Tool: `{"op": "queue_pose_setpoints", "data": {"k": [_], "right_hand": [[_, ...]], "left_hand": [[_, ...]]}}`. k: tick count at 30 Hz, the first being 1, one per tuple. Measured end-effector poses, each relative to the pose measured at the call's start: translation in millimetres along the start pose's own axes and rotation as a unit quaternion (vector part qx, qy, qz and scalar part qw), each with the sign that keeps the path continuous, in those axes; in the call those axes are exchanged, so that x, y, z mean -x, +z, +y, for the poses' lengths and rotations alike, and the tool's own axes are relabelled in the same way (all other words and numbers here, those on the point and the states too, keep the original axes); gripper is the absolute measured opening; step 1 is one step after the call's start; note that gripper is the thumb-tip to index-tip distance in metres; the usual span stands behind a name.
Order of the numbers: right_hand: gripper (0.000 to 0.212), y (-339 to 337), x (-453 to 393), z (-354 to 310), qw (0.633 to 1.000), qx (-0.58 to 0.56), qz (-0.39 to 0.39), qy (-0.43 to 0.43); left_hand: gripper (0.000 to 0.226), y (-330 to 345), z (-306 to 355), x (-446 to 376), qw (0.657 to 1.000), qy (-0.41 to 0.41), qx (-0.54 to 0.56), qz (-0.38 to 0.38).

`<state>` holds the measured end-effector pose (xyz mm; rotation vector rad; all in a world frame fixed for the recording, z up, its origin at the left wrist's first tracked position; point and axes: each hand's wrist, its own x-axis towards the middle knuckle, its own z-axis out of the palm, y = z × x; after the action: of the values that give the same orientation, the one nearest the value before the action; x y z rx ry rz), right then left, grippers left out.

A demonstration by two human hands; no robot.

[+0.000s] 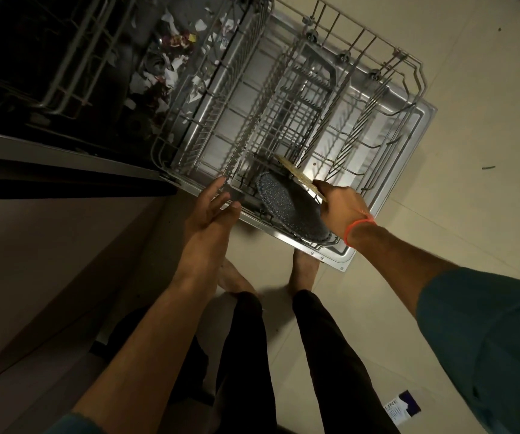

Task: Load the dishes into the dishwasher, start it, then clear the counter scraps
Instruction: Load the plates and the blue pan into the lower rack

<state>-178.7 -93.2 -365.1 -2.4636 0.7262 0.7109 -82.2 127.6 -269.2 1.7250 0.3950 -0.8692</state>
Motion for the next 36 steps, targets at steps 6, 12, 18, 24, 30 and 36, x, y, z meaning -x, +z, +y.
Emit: {"op": "queue_pose_setpoints", "data": {"k": [6, 12, 18, 24, 30, 36], "right_hand": [[0.063, 8.2, 0.0, 0.2, 0.999, 0.035, -0.016, -0.004], [0.067, 16.0, 6.6, 1.8, 0.998, 0.043, -0.04, 0.002], [0.067, 17.0, 14.3, 3.6, 0.998, 0.054, -0.045, 0.007], [0.062, 11.7, 19.8, -1.5, 0.997, 0.056, -0.05, 0.008], [0.058, 11.6, 28.3, -10.1, 0.997, 0.074, -0.027, 0.014], [0.064, 11.9, 32.2, -16.0, 0.998, 0.061, -0.009, -0.014]], "left_hand": [[0.044, -2.1, -2.3, 1.7, 1.0, 0.004, -0.005, -0.007], [0.045, -4.8, -4.0, 1.8, 1.0, -0.012, -0.005, -0.003], [0.042, -2.5, -1.6, 7.1, 1.0, -0.012, 0.0, -0.004], [0.047, -0.8, -3.0, 13.2, 1.0, -0.004, 0.002, 0.007], [0.047, -5.8, -2.8, 23.0, 1.0, -0.014, 0.016, 0.002], [0.041, -17.1, -9.8, 26.6, 0.999, -0.032, -0.001, -0.007]]}}
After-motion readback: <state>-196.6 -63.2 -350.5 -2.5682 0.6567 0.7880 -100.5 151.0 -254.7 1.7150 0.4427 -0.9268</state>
